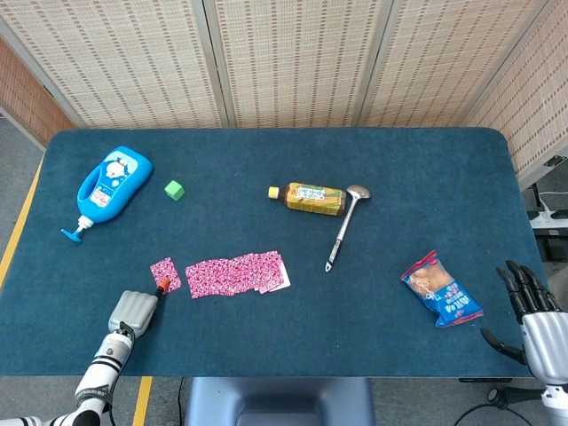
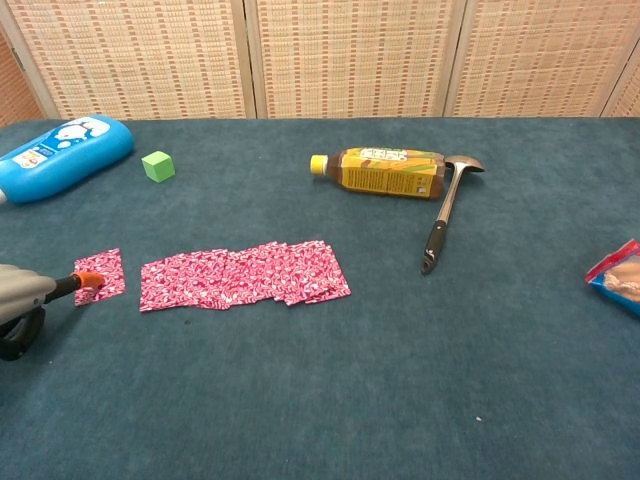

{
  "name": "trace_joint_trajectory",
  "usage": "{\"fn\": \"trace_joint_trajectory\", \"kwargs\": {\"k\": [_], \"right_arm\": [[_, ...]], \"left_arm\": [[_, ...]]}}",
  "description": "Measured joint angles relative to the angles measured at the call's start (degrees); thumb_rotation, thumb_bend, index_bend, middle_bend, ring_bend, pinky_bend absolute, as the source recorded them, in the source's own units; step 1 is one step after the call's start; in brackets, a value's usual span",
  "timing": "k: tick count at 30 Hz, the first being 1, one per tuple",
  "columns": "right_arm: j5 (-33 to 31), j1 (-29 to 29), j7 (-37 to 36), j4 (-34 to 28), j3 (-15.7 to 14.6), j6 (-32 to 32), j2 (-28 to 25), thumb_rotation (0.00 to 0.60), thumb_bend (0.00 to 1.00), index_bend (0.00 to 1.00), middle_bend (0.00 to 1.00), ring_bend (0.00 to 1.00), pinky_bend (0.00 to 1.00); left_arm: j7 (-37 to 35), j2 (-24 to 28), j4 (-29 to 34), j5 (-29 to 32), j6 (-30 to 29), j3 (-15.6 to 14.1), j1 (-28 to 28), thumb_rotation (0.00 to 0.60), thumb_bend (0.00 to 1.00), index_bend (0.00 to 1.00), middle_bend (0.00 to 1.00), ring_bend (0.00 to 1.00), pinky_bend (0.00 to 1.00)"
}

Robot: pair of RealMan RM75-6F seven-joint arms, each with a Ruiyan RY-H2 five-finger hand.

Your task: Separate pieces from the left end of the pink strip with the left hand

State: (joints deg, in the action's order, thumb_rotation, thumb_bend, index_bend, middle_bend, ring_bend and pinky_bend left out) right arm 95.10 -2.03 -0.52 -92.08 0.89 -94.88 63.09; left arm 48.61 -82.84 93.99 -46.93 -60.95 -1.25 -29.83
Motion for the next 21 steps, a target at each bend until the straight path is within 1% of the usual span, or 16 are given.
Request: {"fn": "trace_joint_trajectory", "kwargs": {"k": [7, 11, 13, 16, 21], "right_arm": [[-0.13, -0.09, -0.05, -0.09, 0.15, -0.27, 0.05, 0.6, 0.06, 0.0, 0.0, 0.0, 0.21], [-0.16, -0.11, -0.03, -0.09, 0.16, -0.24, 0.08, 0.6, 0.06, 0.0, 0.0, 0.0, 0.21], [-0.21, -0.09, 0.02, -0.12, 0.14, -0.08, 0.06, 0.6, 0.06, 0.0, 0.0, 0.0, 0.21], [-0.29, -0.06, -0.07, -0.39, 0.02, 0.21, -0.2, 0.6, 0.06, 0.0, 0.0, 0.0, 0.21], [-0.27, -0.12, -0.12, -0.4, 0.07, 0.0, -0.17, 0.6, 0.06, 0.0, 0.0, 0.0, 0.21]], "left_arm": [[1.19, 0.53, -0.96, 4.5, -2.05, -0.23, 0.17, 0.6, 0.94, 0.0, 0.73, 0.67, 0.65], [3.14, 0.17, -1.37, 6.72, -5.15, -0.08, 0.27, 0.6, 0.94, 0.03, 0.73, 0.67, 0.65], [3.48, -0.01, -1.25, 7.12, -6.37, 0.04, 0.35, 0.6, 0.94, 0.02, 0.73, 0.67, 0.65], [2.61, 0.03, -0.88, 5.75, -6.74, -0.06, 0.52, 0.6, 0.94, 0.0, 0.73, 0.67, 0.65], [-1.09, 0.34, -0.03, -1.2, -6.77, -0.93, 0.98, 0.6, 0.94, 0.0, 0.73, 0.67, 0.65]]}}
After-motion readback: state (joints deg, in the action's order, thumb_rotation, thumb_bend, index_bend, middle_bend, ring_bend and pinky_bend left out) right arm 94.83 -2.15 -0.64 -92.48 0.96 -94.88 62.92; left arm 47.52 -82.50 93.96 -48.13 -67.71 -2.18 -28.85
